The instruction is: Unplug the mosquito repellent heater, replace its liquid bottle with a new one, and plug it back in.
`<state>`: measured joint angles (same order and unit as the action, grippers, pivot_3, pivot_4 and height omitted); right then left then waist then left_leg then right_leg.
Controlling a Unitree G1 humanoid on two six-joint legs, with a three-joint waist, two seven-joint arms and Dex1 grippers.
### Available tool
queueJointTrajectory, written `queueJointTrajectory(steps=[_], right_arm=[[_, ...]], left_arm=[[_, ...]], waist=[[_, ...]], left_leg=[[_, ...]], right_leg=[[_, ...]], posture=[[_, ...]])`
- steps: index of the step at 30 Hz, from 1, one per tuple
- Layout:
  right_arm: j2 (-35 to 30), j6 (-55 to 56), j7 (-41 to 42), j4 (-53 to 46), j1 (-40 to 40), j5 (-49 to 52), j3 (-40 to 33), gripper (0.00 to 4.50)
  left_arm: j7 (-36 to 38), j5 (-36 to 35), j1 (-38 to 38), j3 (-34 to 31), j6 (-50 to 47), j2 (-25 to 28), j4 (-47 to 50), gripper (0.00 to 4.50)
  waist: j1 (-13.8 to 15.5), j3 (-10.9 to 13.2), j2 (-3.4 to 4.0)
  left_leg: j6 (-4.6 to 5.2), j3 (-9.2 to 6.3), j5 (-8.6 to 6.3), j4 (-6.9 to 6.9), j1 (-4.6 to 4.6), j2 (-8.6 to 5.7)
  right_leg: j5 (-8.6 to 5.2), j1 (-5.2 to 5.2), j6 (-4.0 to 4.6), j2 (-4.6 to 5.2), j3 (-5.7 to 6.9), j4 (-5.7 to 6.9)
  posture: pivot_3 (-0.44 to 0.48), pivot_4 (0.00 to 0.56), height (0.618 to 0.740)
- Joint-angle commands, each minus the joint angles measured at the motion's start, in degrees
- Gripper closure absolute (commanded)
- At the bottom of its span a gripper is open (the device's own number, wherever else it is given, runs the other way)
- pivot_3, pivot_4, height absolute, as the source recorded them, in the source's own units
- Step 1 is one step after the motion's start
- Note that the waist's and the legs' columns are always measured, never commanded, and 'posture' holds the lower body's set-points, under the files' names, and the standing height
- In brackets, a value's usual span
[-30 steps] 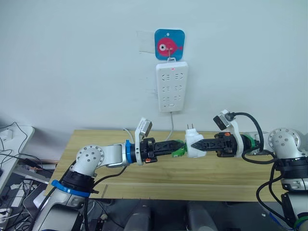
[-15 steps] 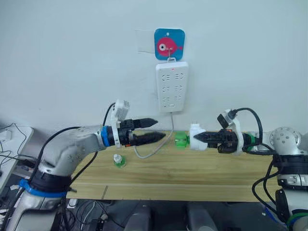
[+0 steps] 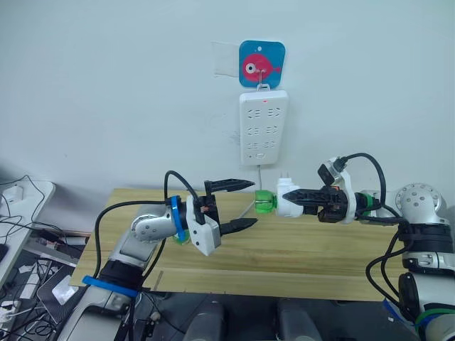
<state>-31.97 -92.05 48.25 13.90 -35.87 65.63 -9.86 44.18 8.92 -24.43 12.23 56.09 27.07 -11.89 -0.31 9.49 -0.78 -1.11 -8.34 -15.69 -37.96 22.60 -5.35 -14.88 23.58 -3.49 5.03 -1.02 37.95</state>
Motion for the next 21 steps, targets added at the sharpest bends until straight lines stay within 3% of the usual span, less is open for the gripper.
queueJointTrajectory(steps=[1,4,6,11,13,16,19,21], right_arm=[[-0.16,-0.45,-0.13,-2.64,0.09,3.47,0.05,1.52],[-0.20,-0.45,-0.77,-3.28,0.51,4.31,0.10,1.52],[-0.13,-0.45,-1.16,-3.63,0.82,4.68,0.08,1.52],[-0.11,-0.45,-2.30,-4.22,1.49,5.97,0.04,1.52],[-0.24,-0.45,-2.48,-4.45,1.76,6.24,0.01,1.52],[-0.76,-0.45,-2.12,-5.34,2.07,5.56,0.39,1.52],[-2.34,-0.44,-0.45,-7.69,2.83,4.49,1.63,1.52],[-3.41,0.00,0.97,-9.29,3.45,3.70,2.60,1.52]], left_arm=[[-2.85,1.94,-2.00,1.02,3.25,-0.16,-1.49,0.02],[-3.62,2.64,-2.99,2.32,4.83,0.56,-2.74,0.20],[-4.17,2.64,-3.36,2.86,5.14,0.80,-3.20,0.58],[-4.79,1.81,-3.94,4.25,5.06,1.30,-3.19,2.12],[-4.37,0.54,-3.95,4.66,4.19,1.57,-2.85,2.28],[3.28,-13.17,-2.10,7.88,-9.48,2.62,1.65,2.28],[5.84,-34.63,1.12,7.58,-43.75,4.31,14.34,2.28],[5.52,-44.74,1.74,6.42,-60.39,6.27,20.63,2.28]], waist=[[-0.05,0.00,0.00],[-0.16,-0.01,0.01],[-0.20,-0.01,0.01],[-0.31,-0.01,0.01],[-0.40,-0.01,0.01],[-0.85,-0.02,0.01],[-1.44,-0.02,0.03],[-1.64,-0.02,0.03]], left_leg=[[0.01,-0.01,0.00,0.00,-0.01,0.01],[0.04,-0.02,0.01,0.00,-0.02,0.02],[0.05,-0.02,0.02,-0.01,-0.03,0.01],[0.05,-0.04,0.02,-0.02,-0.02,0.01],[0.06,-0.04,0.02,-0.02,-0.02,0.01],[0.06,-0.06,0.03,-0.02,-0.02,0.00],[0.18,-0.11,-0.03,-0.04,0.02,-0.02],[0.21,-0.21,-0.05,-0.07,0.08,-0.02]], right_leg=[[0.00,0.00,0.00,-0.01,0.01,0.02],[0.00,0.00,0.00,-0.03,0.02,0.08],[0.00,0.00,-0.01,-0.04,0.01,0.10],[0.01,0.00,-0.02,-0.05,0.02,0.11],[0.01,0.00,-0.02,-0.05,0.03,0.11],[0.01,0.00,-0.02,-0.05,0.02,0.13],[0.00,0.01,-0.03,-0.03,0.01,0.12],[0.00,0.04,-0.04,-0.03,0.06,0.11]], posture=[[-0.026,0.137,0.740],[-0.030,0.137,0.740],[-0.032,0.138,0.740],[-0.035,0.138,0.740],[-0.036,0.139,0.740],[-0.035,0.140,0.740],[-0.035,0.140,0.740],[-0.029,0.138,0.740]])
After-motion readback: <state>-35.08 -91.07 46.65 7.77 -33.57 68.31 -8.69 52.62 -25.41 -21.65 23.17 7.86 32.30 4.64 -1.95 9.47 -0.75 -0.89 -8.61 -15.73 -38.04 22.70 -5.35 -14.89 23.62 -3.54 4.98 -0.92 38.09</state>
